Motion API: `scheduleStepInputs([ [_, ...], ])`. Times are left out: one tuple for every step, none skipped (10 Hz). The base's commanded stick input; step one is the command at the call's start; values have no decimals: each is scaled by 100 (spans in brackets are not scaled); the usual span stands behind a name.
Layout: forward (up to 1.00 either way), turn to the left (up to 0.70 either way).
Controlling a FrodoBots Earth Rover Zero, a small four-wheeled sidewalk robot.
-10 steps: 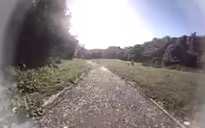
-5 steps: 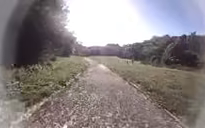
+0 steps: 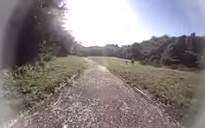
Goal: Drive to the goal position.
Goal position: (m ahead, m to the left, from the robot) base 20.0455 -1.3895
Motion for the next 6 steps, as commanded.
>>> scheduleStepInputs([
  [100, 1],
  [100, 1],
  [100, 1],
  [100, 1],
  [100, 1],
  [100, 1],
])
